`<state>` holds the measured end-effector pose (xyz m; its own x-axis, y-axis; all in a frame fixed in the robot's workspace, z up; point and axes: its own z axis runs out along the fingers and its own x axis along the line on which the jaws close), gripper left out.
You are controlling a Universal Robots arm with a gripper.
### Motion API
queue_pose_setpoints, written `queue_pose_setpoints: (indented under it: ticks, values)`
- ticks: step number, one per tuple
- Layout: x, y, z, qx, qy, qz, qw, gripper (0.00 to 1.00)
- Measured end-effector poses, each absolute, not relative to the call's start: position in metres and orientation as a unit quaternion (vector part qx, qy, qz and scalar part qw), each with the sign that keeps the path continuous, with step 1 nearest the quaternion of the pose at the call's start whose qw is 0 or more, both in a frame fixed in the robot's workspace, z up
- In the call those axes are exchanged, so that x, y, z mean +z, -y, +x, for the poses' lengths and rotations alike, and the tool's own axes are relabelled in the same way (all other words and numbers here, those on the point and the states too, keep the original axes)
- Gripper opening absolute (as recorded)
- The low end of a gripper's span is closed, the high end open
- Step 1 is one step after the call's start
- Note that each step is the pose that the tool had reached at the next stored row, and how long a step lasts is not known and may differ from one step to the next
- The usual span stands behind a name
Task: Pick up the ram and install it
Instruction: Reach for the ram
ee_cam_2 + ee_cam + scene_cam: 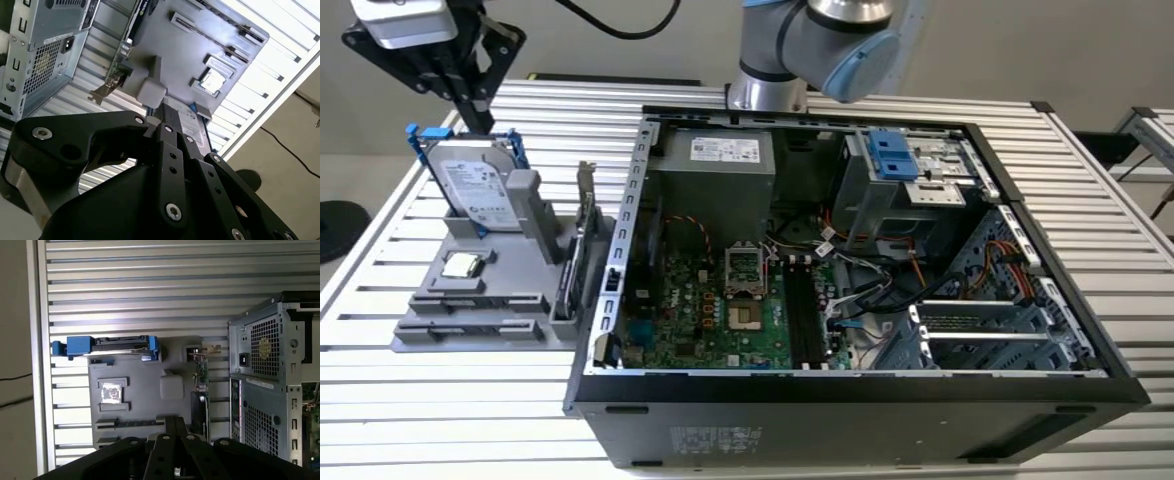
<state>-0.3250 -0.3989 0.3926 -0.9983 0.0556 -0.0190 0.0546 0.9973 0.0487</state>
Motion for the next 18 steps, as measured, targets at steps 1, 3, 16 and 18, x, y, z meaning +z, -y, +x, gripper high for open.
queue_pose_setpoints:
  ticks: [1,3,16,18]
  values:
    - [0.393,0.399,-0.327,0.024,-0.999,0.027,0.010,0.00]
    - [0.393,0.399,-0.331,0.024,-0.999,0.027,0.010,0.00]
    - [0.393,0.399,-0.354,0.024,-0.999,0.025,0.010,0.00]
    - [0.393,0.399,-0.357,0.024,-0.999,0.024,0.010,0.00]
